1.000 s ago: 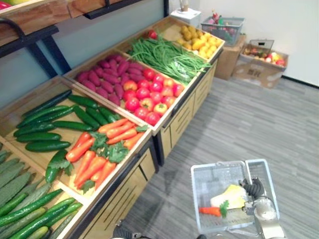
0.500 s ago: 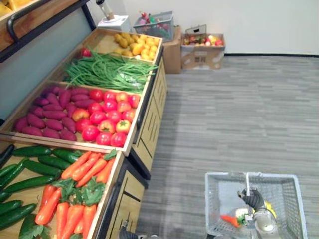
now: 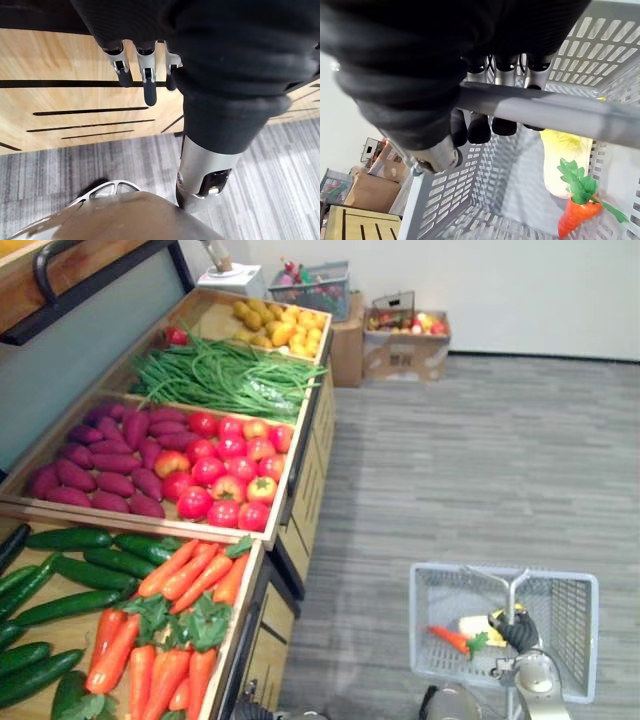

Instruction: Pick vegetable in the basket

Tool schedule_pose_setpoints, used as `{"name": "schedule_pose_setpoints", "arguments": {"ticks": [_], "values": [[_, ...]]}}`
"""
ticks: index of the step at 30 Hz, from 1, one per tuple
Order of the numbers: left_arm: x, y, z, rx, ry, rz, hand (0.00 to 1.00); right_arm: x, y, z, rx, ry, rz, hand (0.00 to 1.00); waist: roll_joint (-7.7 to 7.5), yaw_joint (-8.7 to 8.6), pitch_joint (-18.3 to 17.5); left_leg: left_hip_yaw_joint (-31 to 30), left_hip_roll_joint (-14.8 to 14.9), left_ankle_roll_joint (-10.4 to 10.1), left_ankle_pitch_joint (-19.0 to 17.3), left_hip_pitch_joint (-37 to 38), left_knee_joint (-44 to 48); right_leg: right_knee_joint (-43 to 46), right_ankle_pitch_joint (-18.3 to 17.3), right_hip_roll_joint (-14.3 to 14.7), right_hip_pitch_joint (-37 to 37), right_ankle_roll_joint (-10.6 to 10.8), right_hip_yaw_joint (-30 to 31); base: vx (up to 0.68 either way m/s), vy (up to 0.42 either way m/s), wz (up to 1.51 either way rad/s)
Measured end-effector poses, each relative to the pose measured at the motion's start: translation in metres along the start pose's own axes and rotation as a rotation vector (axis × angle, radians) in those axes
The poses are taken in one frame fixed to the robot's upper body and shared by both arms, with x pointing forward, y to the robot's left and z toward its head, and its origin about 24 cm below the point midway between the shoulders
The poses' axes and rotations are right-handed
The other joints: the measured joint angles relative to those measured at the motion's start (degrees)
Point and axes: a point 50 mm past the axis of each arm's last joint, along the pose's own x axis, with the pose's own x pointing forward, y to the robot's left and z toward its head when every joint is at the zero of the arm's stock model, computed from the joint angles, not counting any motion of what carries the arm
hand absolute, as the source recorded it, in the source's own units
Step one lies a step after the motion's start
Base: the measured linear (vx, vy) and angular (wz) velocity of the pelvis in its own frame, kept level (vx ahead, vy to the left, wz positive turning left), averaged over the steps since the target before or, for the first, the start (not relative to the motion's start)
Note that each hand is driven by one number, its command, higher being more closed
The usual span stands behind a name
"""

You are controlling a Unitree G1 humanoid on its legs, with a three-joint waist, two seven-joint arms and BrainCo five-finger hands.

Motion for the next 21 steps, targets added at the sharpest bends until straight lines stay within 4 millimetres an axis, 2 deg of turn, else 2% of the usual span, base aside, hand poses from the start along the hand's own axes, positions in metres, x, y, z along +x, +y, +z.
{"name": "schedule_pose_setpoints", "arguments": {"ticks": [1, 3, 4, 5, 6, 7, 8, 9, 10, 11, 14, 16, 17, 18, 19, 20, 21], "values": [[0.001, 0.002, 0.002, 0.003, 0.002, 0.007, 0.0, 0.003, 0.0, 0.006, 0.005, -0.018, -0.002, 1.0, -0.58, 0.02, 0.2, -0.2, 0.7, -0.3, 0.4, -1.2, 0.3, -6.4, -0.3, 0.7, 0.0, -0.4, -2.0, 0.16, -0.111, 0.14], [0.002, 0.004, 0.003, 0.005, -0.002, 0.014, 0.0, 0.006, 0.0, 0.01, 0.01, -0.024, -0.007, 1.0, -0.44, -0.16, 0.4, -0.7, 1.7, -0.7, 0.7, -1.8, 0.4, -13.6, 0.8, 1.8, -0.3, 0.3, -2.4, 0.17, -0.182, 0.2], [0.002, 0.004, 0.003, 0.006, -0.002, 0.016, 0.0, 0.007, 0.0, 0.011, 0.012, -0.024, -0.007, 1.0, -0.46, -0.16, 0.5, -1.9, 2.3, -1.2, 0.7, -1.8, 0.5, -18.7, 1.9, 1.9, -0.3, 1.8, -2.0, 0.25, -0.286, 0.37], [0.003, 0.006, 0.002, 0.007, -0.001, 0.022, 0.0, 0.008, -0.001, 0.011, 0.015, -0.024, -0.015, 1.0, -1.29, -0.16, 0.2, -2.9, 2.5, -2.9, 0.3, -1.4, 0.5, -23.2, 6.7, 1.7, 0.1, 1.4, -0.1, 0.23, -0.265, 0.39], [0.003, 0.009, 0.002, 0.013, -0.001, 0.032, 0.0, 0.008, -0.003, 0.011, 0.015, -0.023, -0.02, 1.0, -1.3, -0.12, 0.6, -3.6, 2.7, -4.1, 0.0, -0.9, 0.5, -23.4, 9.9, 1.8, 0.2, 2.2, 0.5, 0.27, -0.276, 0.26], [0.003, 0.0, 0.006, -0.006, 0.0, 0.02, 0.0, 0.012, -0.008, 0.013, 0.017, -0.021, -0.038, 1.0, 1.09, 0.31, 1.4, -3.6, 5.1, -5.5, 0.8, -0.2, 0.4, -21.4, 8.7, 3.7, 0.9, 1.0, -0.5, 0.21, -0.208, 0.1], [0.003, -0.003, 0.007, -0.011, 0.0, 0.016, 0.0, 0.013, -0.009, 0.015, 0.019, -0.026, -0.04, 1.0, 1.5, 0.34, 1.7, -3.7, 5.8, -5.9, 1.0, 0.1, 0.3, -19.5, 6.8, 4.1, 0.5, 1.0, -0.8, 0.26, -0.269, 0.05], [0.002, -0.007, 0.008, -0.019, 0.001, 0.007, 0.0, 0.015, -0.01, 0.019, 0.018, -0.036, -0.044, 1.0, 2.76, 0.03, 1.7, -3.9, 7.1, -6.6, 1.4, 1.2, 0.2, -14.3, 2.8, 4.2, -0.3, 0.5, -1.0, 0.18, -0.203, 0.09], [0.002, -0.008, 0.008, -0.021, 0.002, 0.004, 0.0, 0.015, -0.01, 0.02, 0.019, -0.039, -0.043, 1.0, 2.96, -0.02, 1.6, -3.9, 7.4, -7.1, 1.7, 1.3, 0.3, -12.6, 1.3, 4.1, -0.4, 0.6, -1.2, 0.2, -0.262, 0.2], [0.001, -0.011, 0.008, -0.024, 0.005, -0.001, 0.0, 0.014, -0.009, 0.021, 0.018, -0.046, -0.039, 1.0, 3.74, -0.38, 1.1, -5.0, 8.2, -7.2, 1.7, 1.3, 1.7, -10.2, -1.9, 3.9, -0.5, 0.8, -1.8, 0.13, -0.177, 0.23], [0.002, -0.009, 0.01, -0.053, 0.003, 0.023, 0.0, 0.011, -0.004, 0.017, 0.008, -0.039, -0.017, 1.0, 3.43, -0.48, 1.1, -7.4, 10.5, -7.1, 1.8, -3.3, 9.9, -10.2, -4.4, 4.4, 0.5, 0.3, -3.8, 0.12, -0.185, 0.31], [0.003, -0.005, 0.015, -0.068, -0.017, 0.04, 0.0, 0.009, 0.002, 0.017, -0.003, -0.041, 0.011, 1.0, 3.88, -0.72, 1.0, -9.2, 13.9, -5.1, 3.3, -9.1, 21.5, -12.9, -4.7, 5.7, 3.4, -0.2, -6.1, 0.16, -0.198, 0.25], [0.004, -0.003, 0.016, -0.068, -0.026, 0.045, 0.0, 0.008, 0.006, 0.016, -0.007, -0.042, 0.027, 1.0, 3.88, -0.9, 1.0, -8.7, 15.7, -3.7, 6.4, -10.7, 26.6, -14.8, -4.6, 6.8, 6.0, -0.2, -6.7, 0.16, -0.17, 0.15], [0.004, -0.002, 0.017, -0.067, -0.026, 0.047, 0.0, 0.007, 0.007, 0.016, -0.01, -0.04, 0.034, 1.0, 3.86, -0.86, 1.1, -8.2, 16.4, -3.2, 8.2, -10.8, 28.1, -15.8, -4.6, 7.3, 7.4, -0.2, -6.8, 0.2, -0.194, 0.12], [0.004, -0.002, 0.016, -0.066, -0.026, 0.049, 0.0, 0.005, 0.009, 0.013, -0.015, -0.035, 0.041, 1.0, 3.8, -0.84, 1.1, -7.8, 17.6, -2.9, 12.5, -11.2, 30.9, -18.3, -4.4, 8.3, 10.7, -0.6, -6.9, 0.23, -0.201, 0.03], [0.004, -0.002, 0.016, -0.067, -0.027, 0.05, 0.0, 0.003, 0.009, 0.01, -0.018, -0.028, 0.043, 1.0, 3.13, -0.5, 1.2, -7.9, 18.1, -2.9, 13.5, -12.5, 34.3, -20.6, -4.4, 8.8, 12.9, -0.8, -6.8, 0.23, -0.184, -0.06], [0.004, -0.002, 0.018, -0.067, -0.032, 0.046, 0.0, 0.003, 0.008, 0.01, -0.019, -0.029, 0.041, 1.0, 3.48, -0.33, 0.9, -7.3, 17.5, -3.4, 10.0, -13.9, 36.8, -21.6, -4.7, 8.8, 13.6, -1.4, -6.4, 0.5, -0.05, -0.68]]}}
